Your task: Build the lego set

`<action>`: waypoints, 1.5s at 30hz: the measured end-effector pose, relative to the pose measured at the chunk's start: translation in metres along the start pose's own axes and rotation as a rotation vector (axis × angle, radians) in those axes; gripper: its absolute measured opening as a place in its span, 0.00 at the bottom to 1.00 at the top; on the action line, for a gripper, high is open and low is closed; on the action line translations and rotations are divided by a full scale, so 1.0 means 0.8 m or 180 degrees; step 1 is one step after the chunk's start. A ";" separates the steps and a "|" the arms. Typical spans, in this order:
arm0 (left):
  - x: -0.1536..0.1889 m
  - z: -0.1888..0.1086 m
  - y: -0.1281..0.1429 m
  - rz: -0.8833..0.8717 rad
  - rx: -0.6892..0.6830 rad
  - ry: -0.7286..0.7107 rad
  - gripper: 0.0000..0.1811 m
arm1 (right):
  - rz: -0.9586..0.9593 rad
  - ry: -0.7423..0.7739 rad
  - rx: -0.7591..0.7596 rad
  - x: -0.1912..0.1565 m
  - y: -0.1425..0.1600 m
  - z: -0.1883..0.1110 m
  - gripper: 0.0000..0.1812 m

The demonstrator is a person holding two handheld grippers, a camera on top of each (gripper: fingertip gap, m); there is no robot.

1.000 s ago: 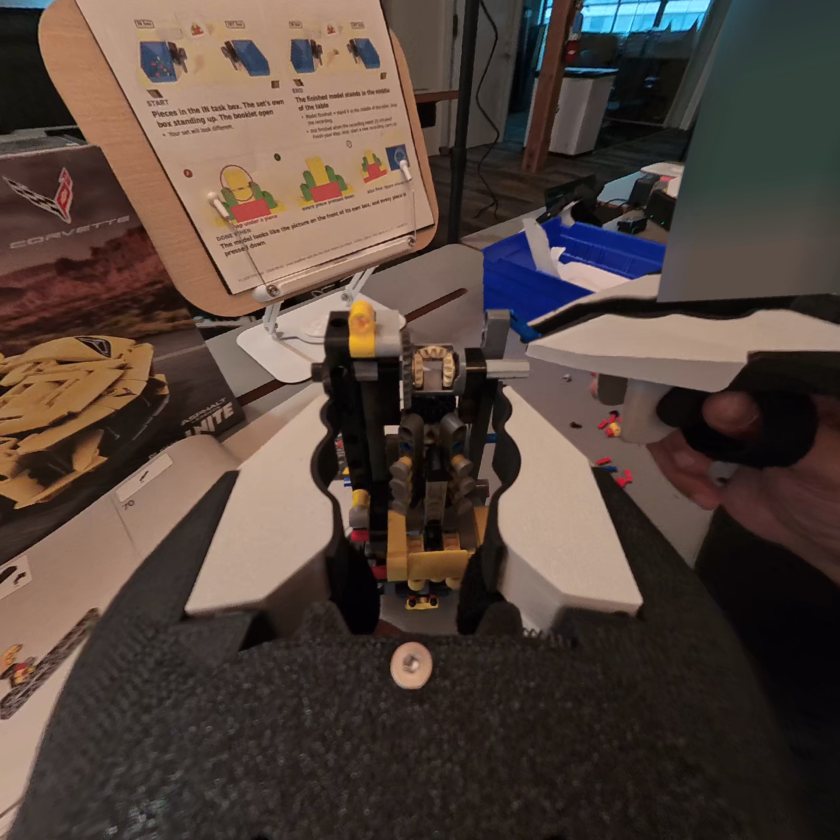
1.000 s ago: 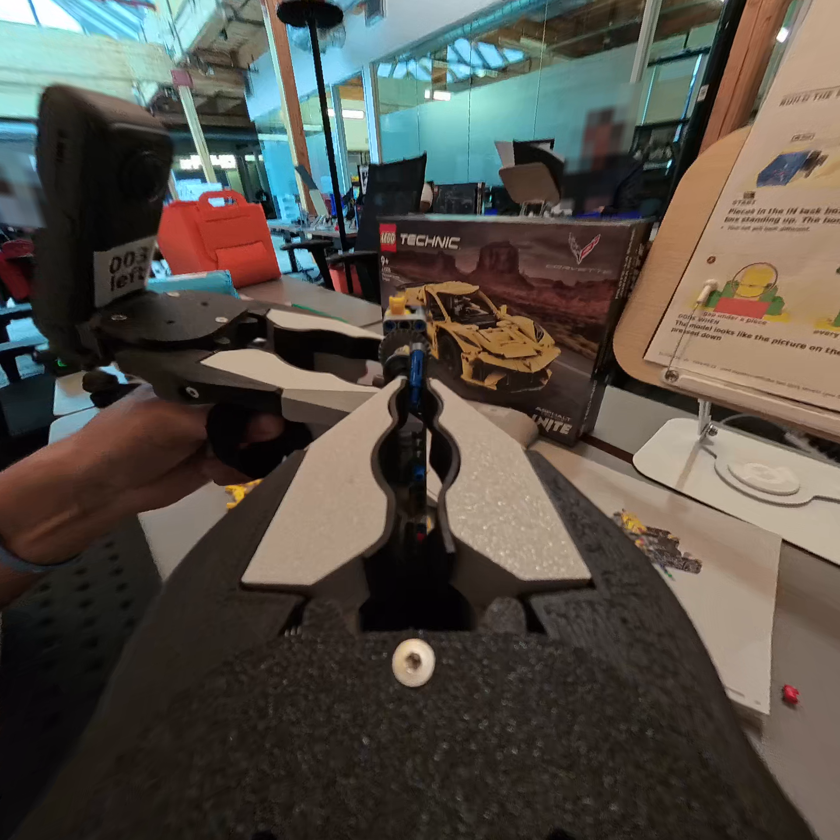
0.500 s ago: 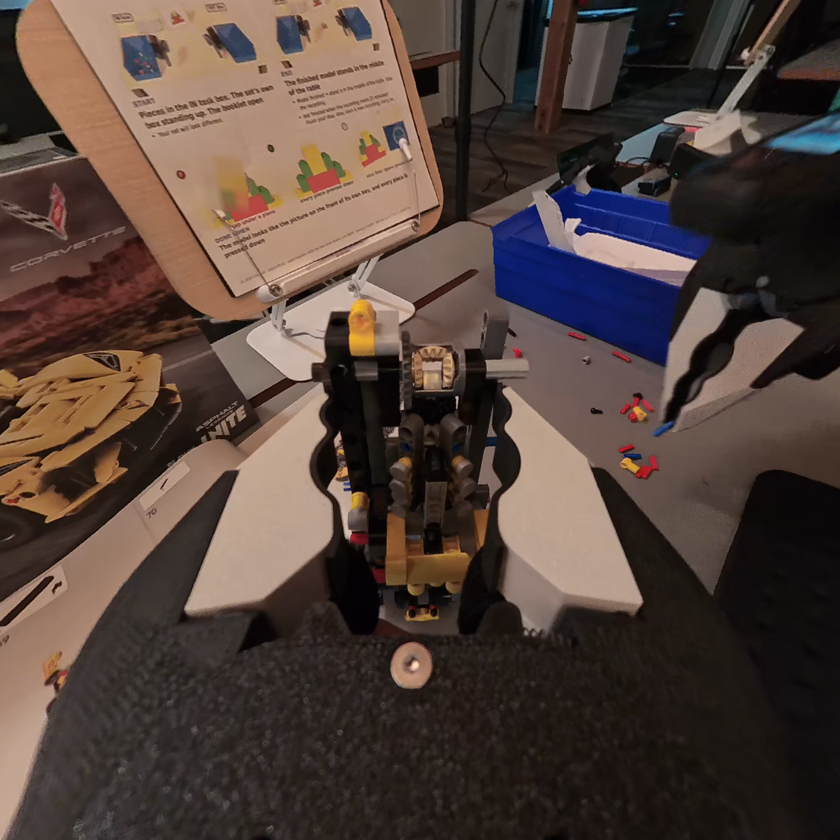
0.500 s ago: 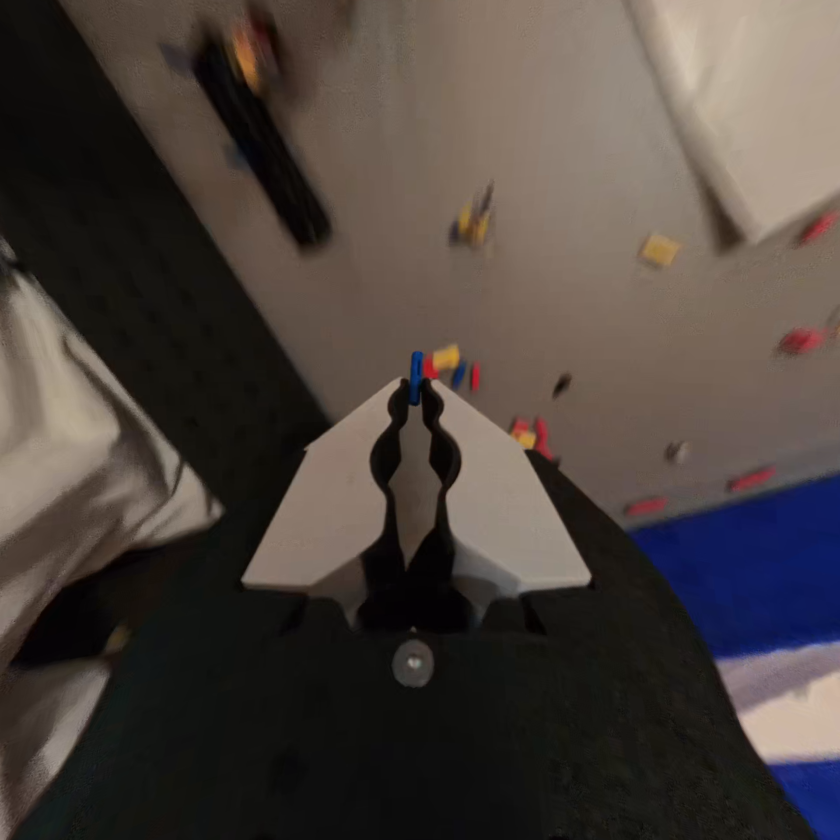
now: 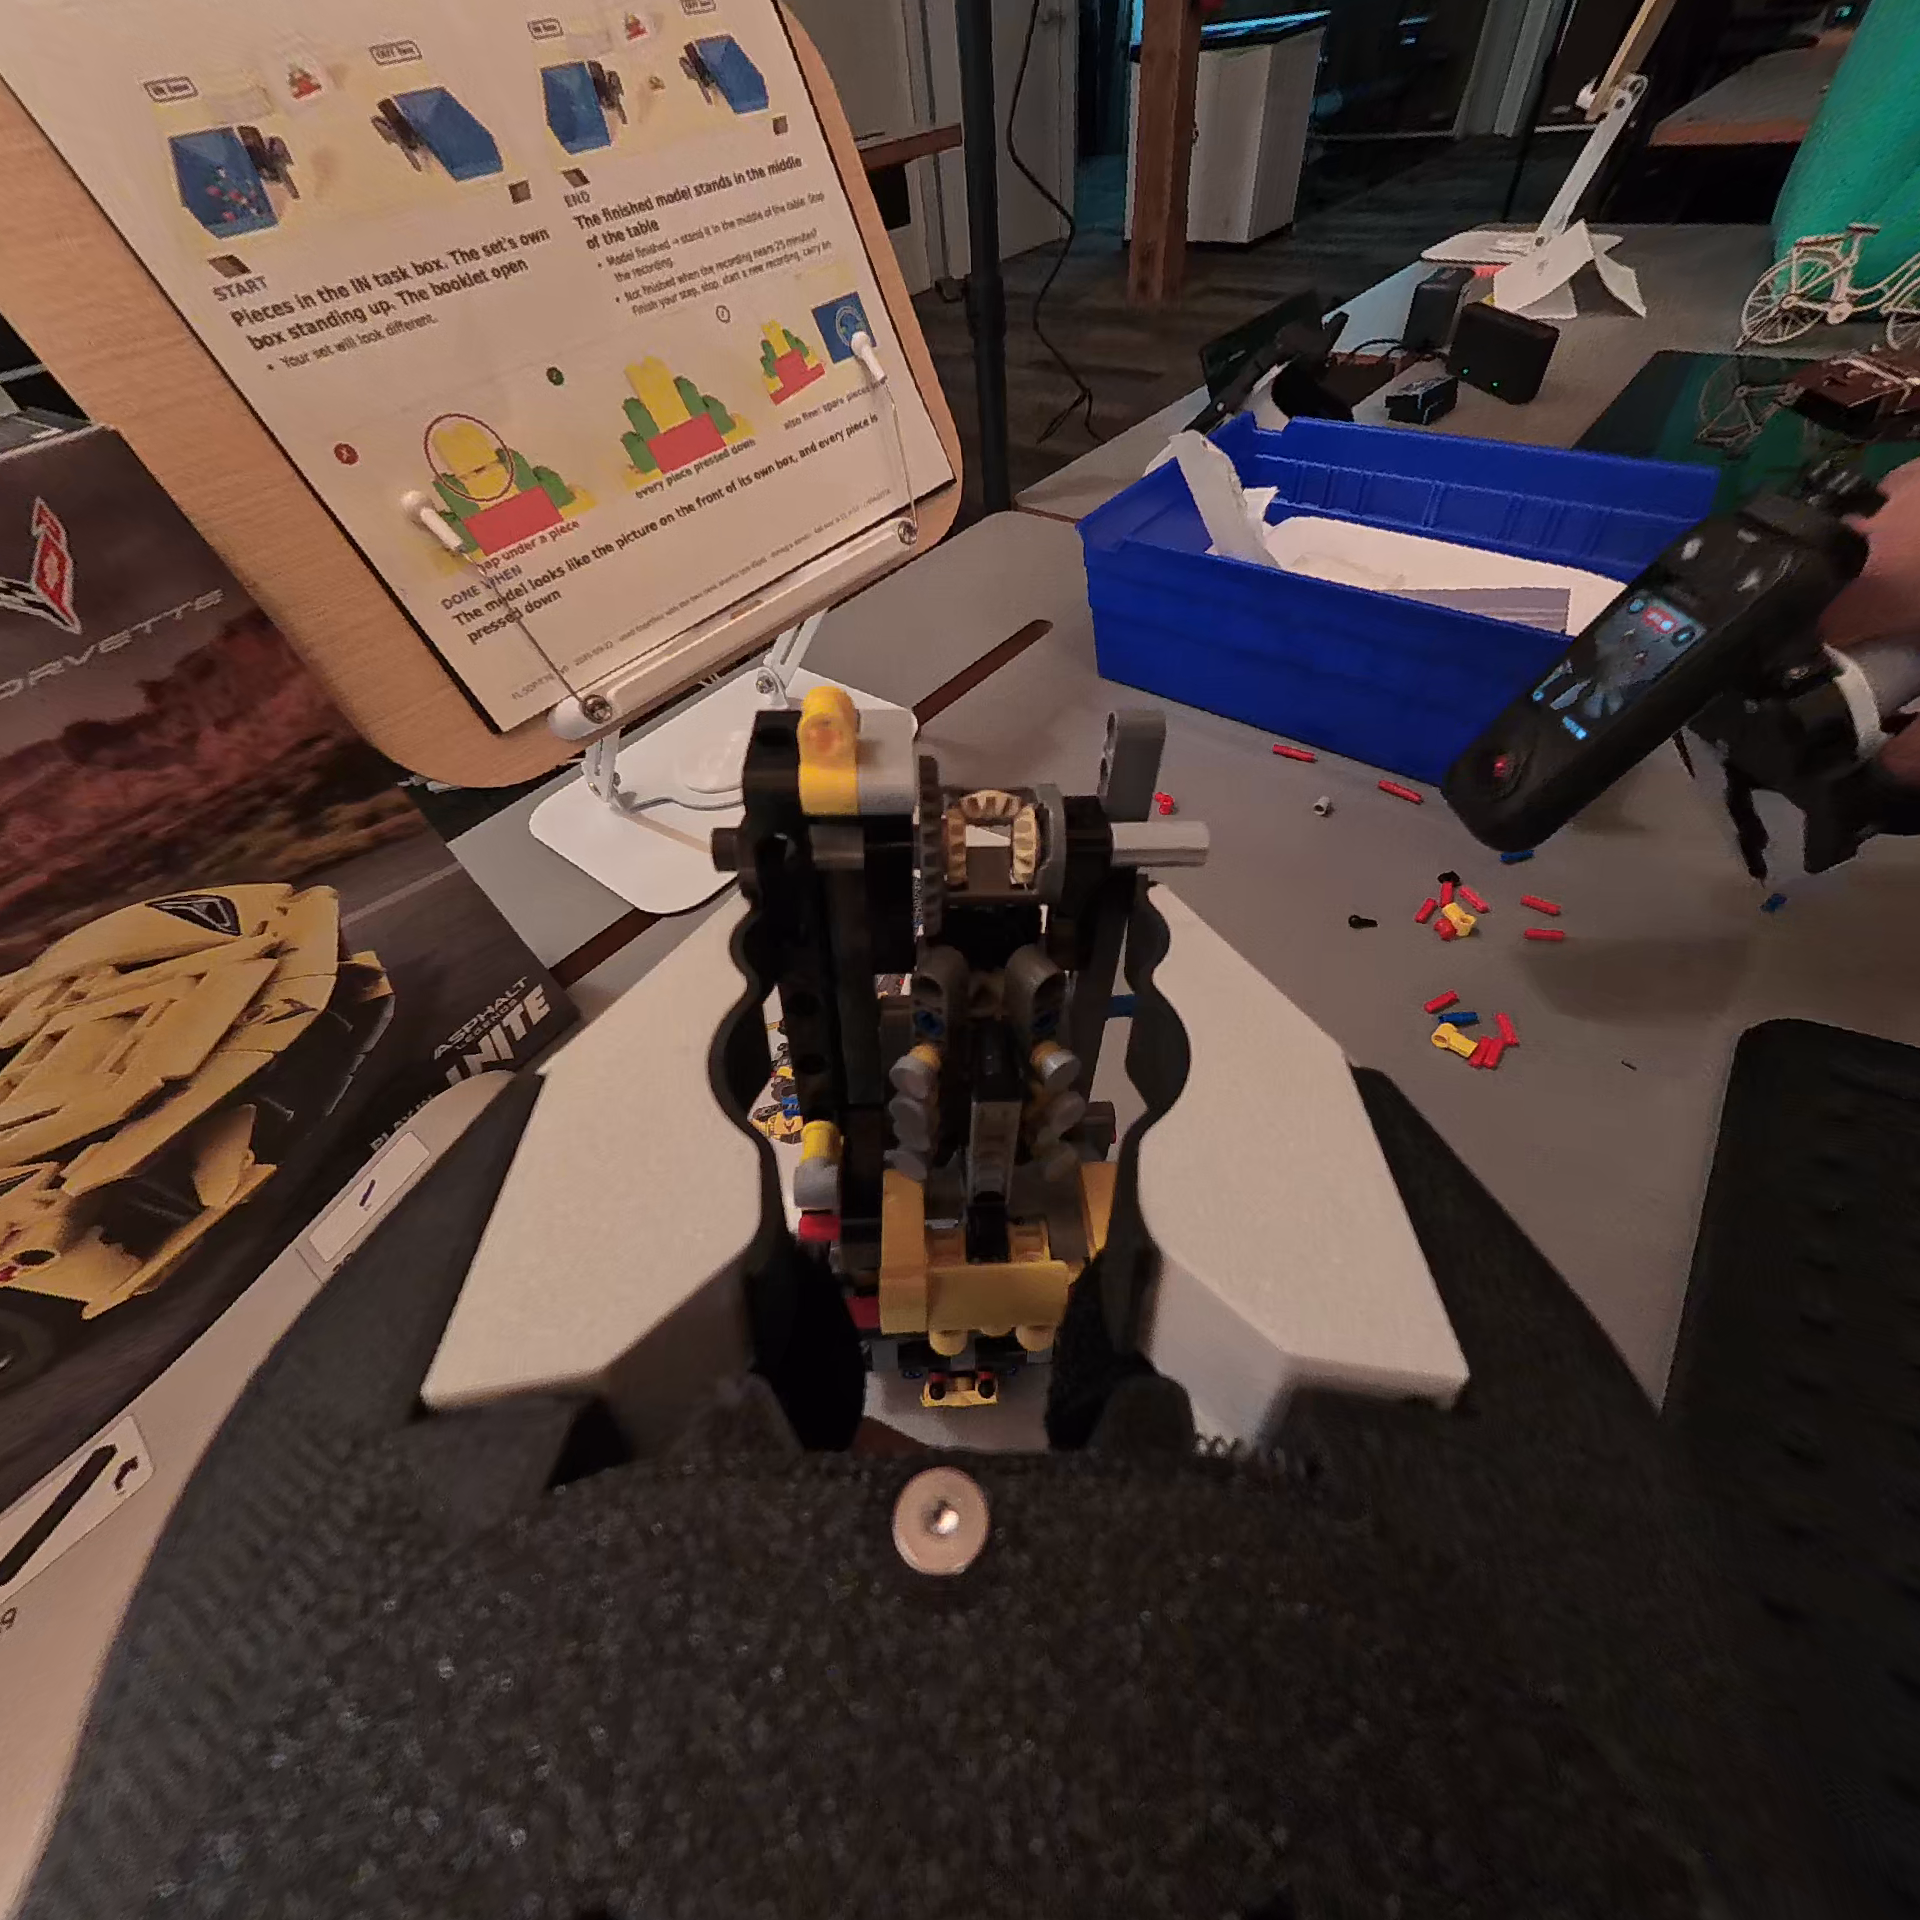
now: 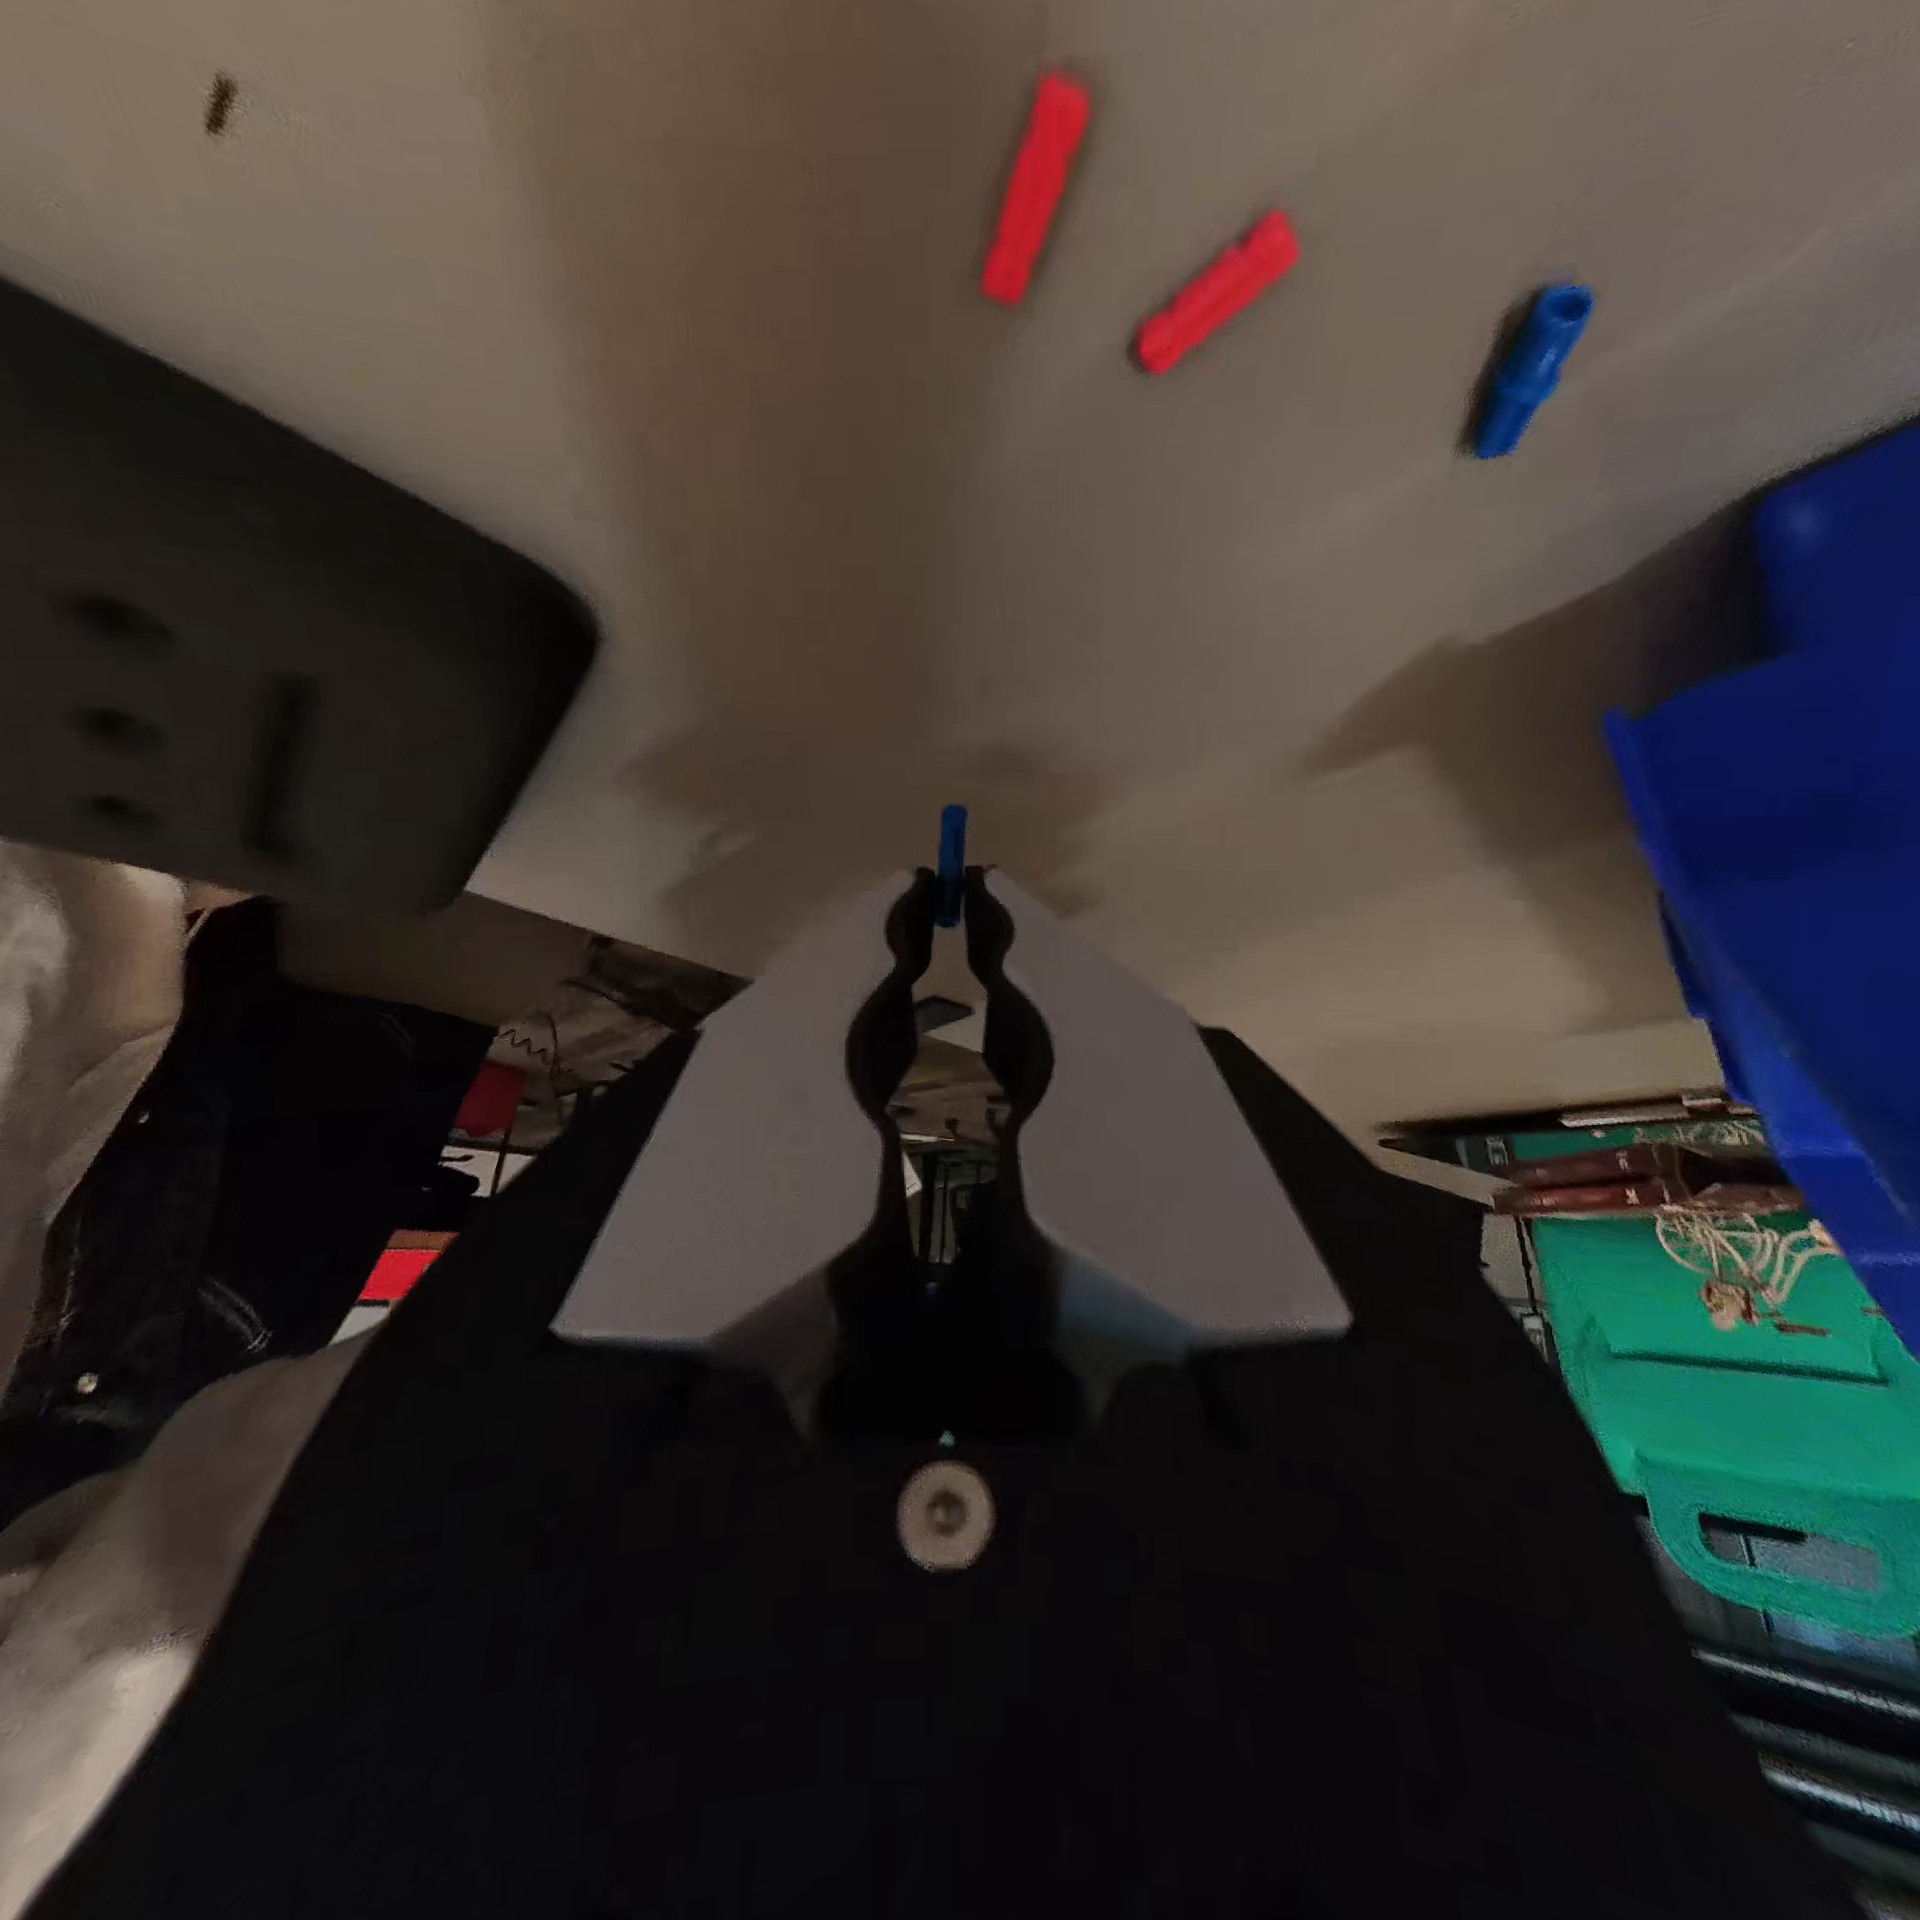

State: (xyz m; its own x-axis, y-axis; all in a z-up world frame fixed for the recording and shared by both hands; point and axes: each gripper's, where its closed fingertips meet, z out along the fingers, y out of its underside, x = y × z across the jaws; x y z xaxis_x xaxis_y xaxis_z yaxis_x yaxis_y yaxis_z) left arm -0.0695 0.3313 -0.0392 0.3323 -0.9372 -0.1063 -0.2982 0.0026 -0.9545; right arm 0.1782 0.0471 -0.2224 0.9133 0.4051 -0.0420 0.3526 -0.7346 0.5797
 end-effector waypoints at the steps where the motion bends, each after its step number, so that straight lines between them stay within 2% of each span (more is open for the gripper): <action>1: 0.001 0.000 0.000 0.0011 0.0002 -0.0001 0.38 | 0.0035 0.0045 0.0001 0.003 -0.002 0.000 0.02; 5: 0.002 0.001 0.000 0.0027 0.0011 -0.0015 0.38 | 0.0204 0.0298 -0.0061 0.019 -0.003 0.002 0.03; 14: 0.003 0.001 -0.001 0.0038 0.0019 -0.0014 0.38 | 0.0146 0.0321 0.0000 0.018 -0.015 0.002 0.03; 20: 0.002 0.001 0.000 0.0028 0.0024 -0.0011 0.38 | 0.0151 0.0309 0.0110 0.025 -0.012 -0.001 0.14; 27: 0.003 0.002 -0.001 0.0046 0.0035 -0.0009 0.38 | 0.0166 0.0362 0.1272 0.034 0.006 -0.032 0.16; 29: 0.004 0.002 -0.001 0.0061 0.0029 -0.0003 0.38 | 0.0126 0.0325 0.1712 0.033 -0.001 -0.032 0.16; 32: 0.007 0.003 -0.001 0.0093 0.0032 0.0014 0.38 | -0.0043 -0.0002 0.2334 0.006 -0.029 -0.025 0.15; 34: 0.008 0.003 -0.001 0.0117 0.0033 0.0026 0.38 | -0.0122 -0.0095 0.2364 -0.008 -0.037 -0.009 0.14; 36: 0.009 0.003 -0.002 0.0124 0.0030 0.0025 0.38 | -0.0165 0.0040 0.2440 -0.009 -0.046 0.000 0.14; 40: 0.000 0.002 -0.001 0.0007 0.0047 -0.0026 0.37 | -0.0211 0.0153 0.2663 -0.013 -0.056 -0.006 0.03; 43: -0.010 -0.003 0.000 -0.0109 0.0048 -0.0057 0.37 | -0.0274 0.0278 0.2724 -0.014 -0.064 -0.012 0.02; 45: -0.013 -0.009 0.000 -0.0179 0.0046 -0.0045 0.37 | -0.0296 0.0110 0.3051 -0.029 -0.081 -0.034 0.02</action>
State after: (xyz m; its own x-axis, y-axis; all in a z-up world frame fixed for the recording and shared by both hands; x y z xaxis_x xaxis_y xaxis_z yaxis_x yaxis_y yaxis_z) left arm -0.0800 0.3387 -0.0363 0.3607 -0.9310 -0.0562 -0.2659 -0.0449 -0.9630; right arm 0.1289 0.0999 -0.2368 0.8722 0.4886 -0.0215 0.4539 -0.8251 -0.3365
